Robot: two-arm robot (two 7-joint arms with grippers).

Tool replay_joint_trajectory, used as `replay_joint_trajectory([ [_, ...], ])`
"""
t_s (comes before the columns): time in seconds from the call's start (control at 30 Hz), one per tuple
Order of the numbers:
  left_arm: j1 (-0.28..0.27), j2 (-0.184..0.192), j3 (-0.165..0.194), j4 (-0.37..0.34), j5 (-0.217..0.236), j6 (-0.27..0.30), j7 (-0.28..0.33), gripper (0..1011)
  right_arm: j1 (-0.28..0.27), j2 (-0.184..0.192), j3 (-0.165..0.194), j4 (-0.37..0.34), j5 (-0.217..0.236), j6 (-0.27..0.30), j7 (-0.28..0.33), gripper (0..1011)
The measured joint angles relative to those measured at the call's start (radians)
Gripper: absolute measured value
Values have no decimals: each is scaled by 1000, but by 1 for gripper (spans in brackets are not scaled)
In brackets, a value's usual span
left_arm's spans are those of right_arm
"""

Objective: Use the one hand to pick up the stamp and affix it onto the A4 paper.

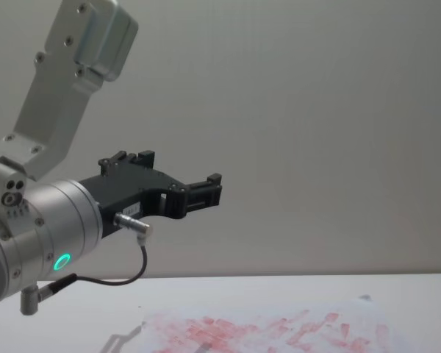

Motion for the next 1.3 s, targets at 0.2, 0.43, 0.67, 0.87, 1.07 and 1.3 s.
replay_joint_trajectory([
  [0.2, 0, 0, 0, 0, 0, 0, 0, 1001, 1, -1, 0, 0, -6, -8, 3, 216],
  [0.43, 0, 0, 0, 0, 0, 0, 0, 1001, 17, -6, -1, -9, -28, -45, 21, 216],
  [0.67, 0, 0, 0, 0, 0, 0, 0, 1001, 49, -21, -10, -11, -51, -84, 72, 216],
  [0.87, 0, 0, 0, 0, 0, 0, 0, 1001, 87, -42, -22, 7, -57, -104, 138, 216],
  [1.07, 0, 0, 0, 0, 0, 0, 0, 1001, 118, -62, -32, 34, -45, -103, 202, 216],
  [1.3, 0, 0, 0, 0, 0, 0, 0, 1001, 150, -82, -45, 76, -19, -67, 278, 216],
])
